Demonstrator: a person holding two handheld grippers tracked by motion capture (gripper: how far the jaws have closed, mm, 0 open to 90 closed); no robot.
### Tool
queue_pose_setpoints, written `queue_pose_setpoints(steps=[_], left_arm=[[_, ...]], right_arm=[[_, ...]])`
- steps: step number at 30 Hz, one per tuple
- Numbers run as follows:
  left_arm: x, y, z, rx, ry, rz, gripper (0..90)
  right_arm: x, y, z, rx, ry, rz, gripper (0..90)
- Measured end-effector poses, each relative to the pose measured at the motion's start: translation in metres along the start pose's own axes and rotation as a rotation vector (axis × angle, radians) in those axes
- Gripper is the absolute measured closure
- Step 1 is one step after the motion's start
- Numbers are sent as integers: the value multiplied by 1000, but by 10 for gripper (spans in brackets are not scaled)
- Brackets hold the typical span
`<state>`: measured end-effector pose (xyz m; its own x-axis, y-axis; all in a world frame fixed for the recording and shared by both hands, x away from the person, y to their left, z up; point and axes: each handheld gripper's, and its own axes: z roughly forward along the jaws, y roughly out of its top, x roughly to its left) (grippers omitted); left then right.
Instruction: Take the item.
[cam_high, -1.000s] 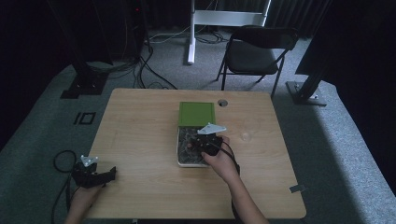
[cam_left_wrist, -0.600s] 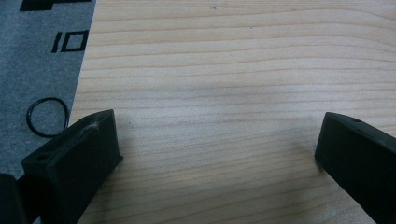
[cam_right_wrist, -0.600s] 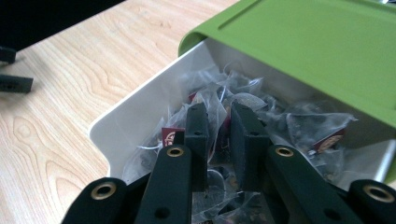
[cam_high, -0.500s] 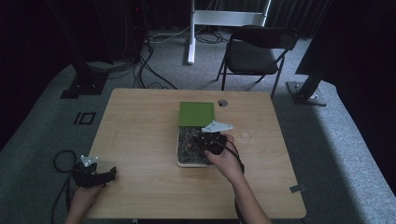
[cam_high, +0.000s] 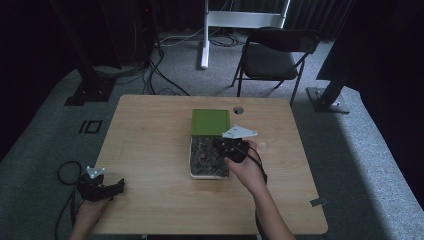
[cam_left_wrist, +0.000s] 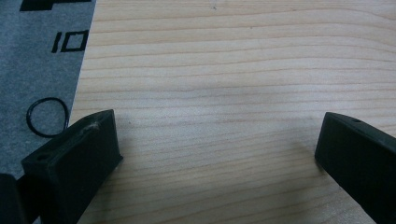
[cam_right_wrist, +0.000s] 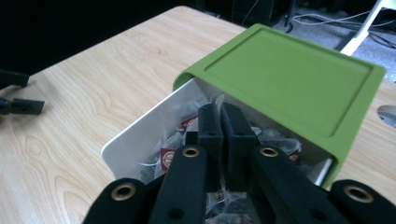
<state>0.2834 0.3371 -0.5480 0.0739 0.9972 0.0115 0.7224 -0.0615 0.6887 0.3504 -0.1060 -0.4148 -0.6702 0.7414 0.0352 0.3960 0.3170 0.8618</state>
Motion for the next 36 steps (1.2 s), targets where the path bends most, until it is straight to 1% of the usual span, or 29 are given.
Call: queue_pose_setpoints(steps=[1,2,5,9,15,25,31,34,36], left_arm=[[0,0,0,0,0,0,3],[0,0,0,0,0,0,3],[0,0,0,0,0,0,3],[0,0,0,0,0,0,3],[0,0,0,0,0,0,3],[0,0,0,0,0,0,3],[0,0,0,0,0,0,3],[0,0,0,0,0,-1,3],[0,0,0,1,0,1,3]], right_arm=[[-2,0,-2,-3,0,6,900],[-2,1,-2,2,1,-1,900],[-3,3,-5,-11,-2,-2,900],[-7,6,-9,-33,-5,10,900],[-13,8,-12,-42,-8,23,900],[-32,12,-23,-66,-30,49,900],[-45,13,-32,-78,-57,65,900],[-53,12,-35,-82,-74,74,900],[-55,11,-36,-76,-74,76,900]])
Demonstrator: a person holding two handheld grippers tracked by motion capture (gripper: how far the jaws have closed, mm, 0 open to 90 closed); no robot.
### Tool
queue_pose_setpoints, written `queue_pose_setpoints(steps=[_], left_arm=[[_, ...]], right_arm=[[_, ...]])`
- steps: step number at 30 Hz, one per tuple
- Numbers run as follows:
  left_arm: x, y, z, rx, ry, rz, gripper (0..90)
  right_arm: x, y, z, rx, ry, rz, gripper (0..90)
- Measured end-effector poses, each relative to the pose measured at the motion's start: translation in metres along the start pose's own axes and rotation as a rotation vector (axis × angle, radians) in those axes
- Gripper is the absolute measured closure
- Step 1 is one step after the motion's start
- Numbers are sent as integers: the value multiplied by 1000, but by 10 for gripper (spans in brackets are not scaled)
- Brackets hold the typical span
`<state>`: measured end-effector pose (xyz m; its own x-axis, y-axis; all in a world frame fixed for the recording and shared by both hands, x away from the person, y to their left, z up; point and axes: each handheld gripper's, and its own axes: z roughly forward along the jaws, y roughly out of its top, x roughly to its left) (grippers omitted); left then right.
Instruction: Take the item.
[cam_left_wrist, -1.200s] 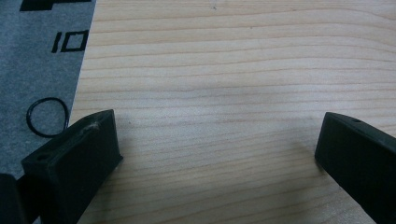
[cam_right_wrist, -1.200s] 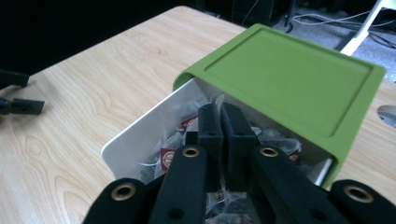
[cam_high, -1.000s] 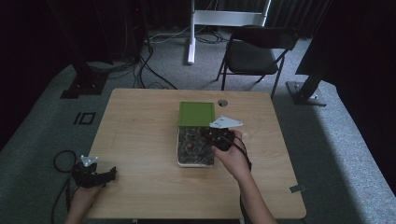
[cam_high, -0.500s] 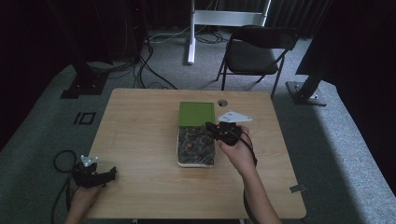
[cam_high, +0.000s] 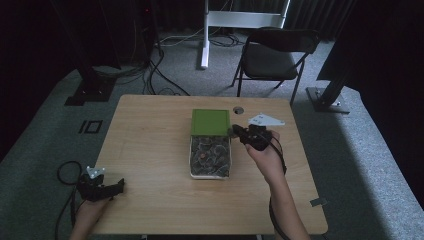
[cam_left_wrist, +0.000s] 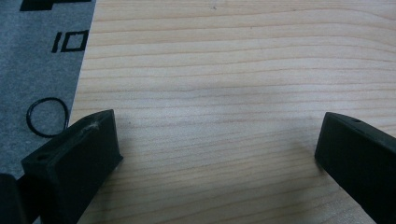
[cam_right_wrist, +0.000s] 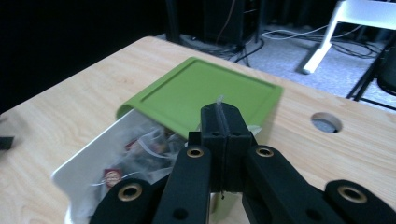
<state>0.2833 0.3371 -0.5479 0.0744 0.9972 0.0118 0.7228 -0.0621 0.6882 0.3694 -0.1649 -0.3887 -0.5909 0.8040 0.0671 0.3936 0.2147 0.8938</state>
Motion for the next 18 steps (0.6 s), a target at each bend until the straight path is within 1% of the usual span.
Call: queue_pose_setpoints(steps=[1,5,8,14,16,18], left_arm=[[0,0,0,0,0,0,3],[0,0,0,0,0,0,3],[0,0,0,0,0,1,3],[0,0,0,1,0,0,3],[0,0,0,-1,-1,-1,3],[0,0,0,-1,0,-1,3]], right_arm=[[-5,-1,-2,-7,-2,17,900],[-14,-2,-5,-8,-15,29,900],[-23,-2,-9,-23,-30,47,900],[-41,-1,-17,-44,-73,75,900],[-48,-2,-19,-39,-89,80,900],[-50,-3,-19,-43,-97,84,900]])
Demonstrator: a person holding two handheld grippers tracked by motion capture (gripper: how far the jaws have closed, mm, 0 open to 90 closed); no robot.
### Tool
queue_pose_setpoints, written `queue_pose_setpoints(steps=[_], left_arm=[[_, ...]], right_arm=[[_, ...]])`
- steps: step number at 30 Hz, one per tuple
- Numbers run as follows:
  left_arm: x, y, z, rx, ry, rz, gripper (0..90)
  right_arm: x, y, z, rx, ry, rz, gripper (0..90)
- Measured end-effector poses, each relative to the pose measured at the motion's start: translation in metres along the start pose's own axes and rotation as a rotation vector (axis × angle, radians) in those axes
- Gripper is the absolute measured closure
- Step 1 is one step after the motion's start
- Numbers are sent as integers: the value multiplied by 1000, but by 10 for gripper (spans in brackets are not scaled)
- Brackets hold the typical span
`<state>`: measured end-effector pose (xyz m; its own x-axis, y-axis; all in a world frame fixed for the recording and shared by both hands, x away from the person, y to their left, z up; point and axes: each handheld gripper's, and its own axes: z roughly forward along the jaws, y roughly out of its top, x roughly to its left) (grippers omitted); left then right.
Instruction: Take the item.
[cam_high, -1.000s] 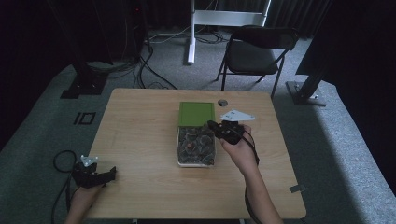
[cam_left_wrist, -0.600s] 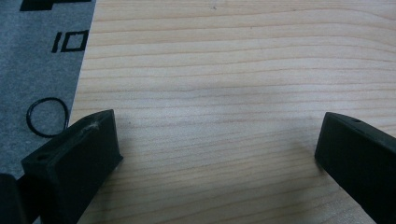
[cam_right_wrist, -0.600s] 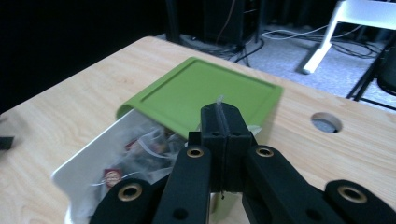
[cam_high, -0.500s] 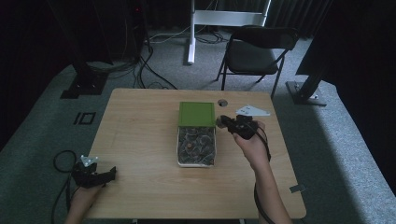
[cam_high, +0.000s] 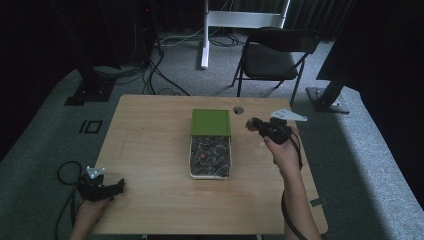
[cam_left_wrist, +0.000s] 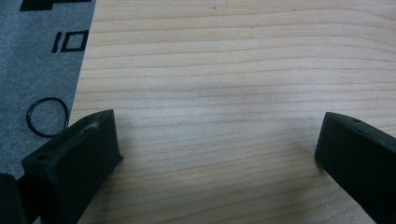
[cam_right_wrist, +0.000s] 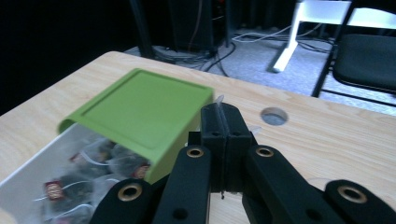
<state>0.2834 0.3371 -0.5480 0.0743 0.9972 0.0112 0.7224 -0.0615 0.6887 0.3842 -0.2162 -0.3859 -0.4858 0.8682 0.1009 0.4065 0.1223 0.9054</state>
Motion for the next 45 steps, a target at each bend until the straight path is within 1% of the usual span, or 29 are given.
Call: queue_pose_setpoints(steps=[1,3,6,8,10,14,19,25,37,40,45], left_arm=[[0,0,0,0,1,1,3],[0,0,0,0,-1,-2,3],[0,0,0,1,0,0,3],[0,0,0,1,0,0,3],[0,0,0,1,0,0,3],[0,0,0,1,0,0,3],[0,0,0,1,0,0,3],[0,0,0,1,0,0,3],[0,0,0,1,0,0,3],[0,0,0,1,0,1,3],[0,0,0,1,0,1,3]], right_arm=[[-7,-2,-1,1,-17,9,900],[-13,-4,-2,0,-24,14,900],[-21,-8,-2,4,-57,6,900],[-28,-10,-3,2,-69,23,900],[-34,-12,-3,6,-85,29,900],[-44,-13,-5,7,-110,45,900],[-54,-16,-5,11,-131,65,900],[-62,-23,1,32,-137,80,900],[-71,-39,14,76,-143,111,900],[-72,-43,18,84,-141,120,900],[-72,-48,25,104,-149,123,900]])
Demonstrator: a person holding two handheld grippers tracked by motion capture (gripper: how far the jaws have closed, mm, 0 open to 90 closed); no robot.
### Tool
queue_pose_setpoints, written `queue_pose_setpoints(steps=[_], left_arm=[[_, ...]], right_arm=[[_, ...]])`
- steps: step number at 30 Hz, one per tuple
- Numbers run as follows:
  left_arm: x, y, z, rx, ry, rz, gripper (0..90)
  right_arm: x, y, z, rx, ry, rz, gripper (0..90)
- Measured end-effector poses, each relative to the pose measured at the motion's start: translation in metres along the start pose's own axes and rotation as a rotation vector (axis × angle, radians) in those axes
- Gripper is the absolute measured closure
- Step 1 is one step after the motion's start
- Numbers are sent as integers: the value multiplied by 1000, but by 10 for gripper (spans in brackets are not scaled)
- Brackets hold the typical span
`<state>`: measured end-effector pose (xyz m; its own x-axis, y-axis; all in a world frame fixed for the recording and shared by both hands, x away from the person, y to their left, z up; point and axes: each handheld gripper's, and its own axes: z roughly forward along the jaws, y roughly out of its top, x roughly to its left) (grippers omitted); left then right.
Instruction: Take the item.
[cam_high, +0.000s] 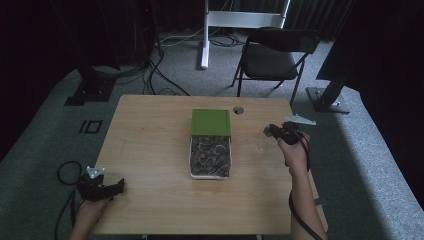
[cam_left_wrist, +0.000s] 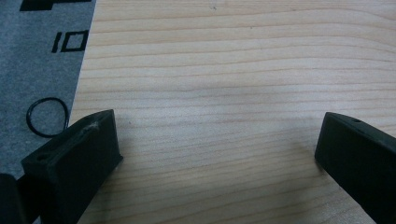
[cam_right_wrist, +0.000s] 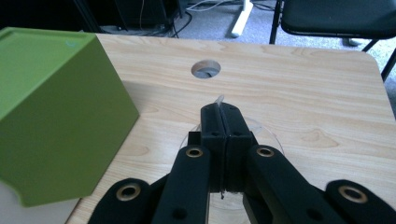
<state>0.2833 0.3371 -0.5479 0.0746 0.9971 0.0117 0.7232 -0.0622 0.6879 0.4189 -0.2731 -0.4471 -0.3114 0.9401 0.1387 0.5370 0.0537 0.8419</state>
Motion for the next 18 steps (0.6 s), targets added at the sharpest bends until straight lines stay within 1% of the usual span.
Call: queue_pose_setpoints(steps=[6,9,11,14,18], left_arm=[[0,0,0,-1,0,-1,3],[0,0,0,-1,0,0,3],[0,0,0,0,0,-1,3],[0,0,0,-1,0,0,3],[0,0,0,-1,0,-1,3]], right_arm=[[-3,-5,7,27,-6,12,893],[-3,-7,10,29,-9,14,868],[-3,-7,11,30,-9,1,854],[-3,-7,12,30,-1,8,809],[-1,-5,9,24,1,6,766]])
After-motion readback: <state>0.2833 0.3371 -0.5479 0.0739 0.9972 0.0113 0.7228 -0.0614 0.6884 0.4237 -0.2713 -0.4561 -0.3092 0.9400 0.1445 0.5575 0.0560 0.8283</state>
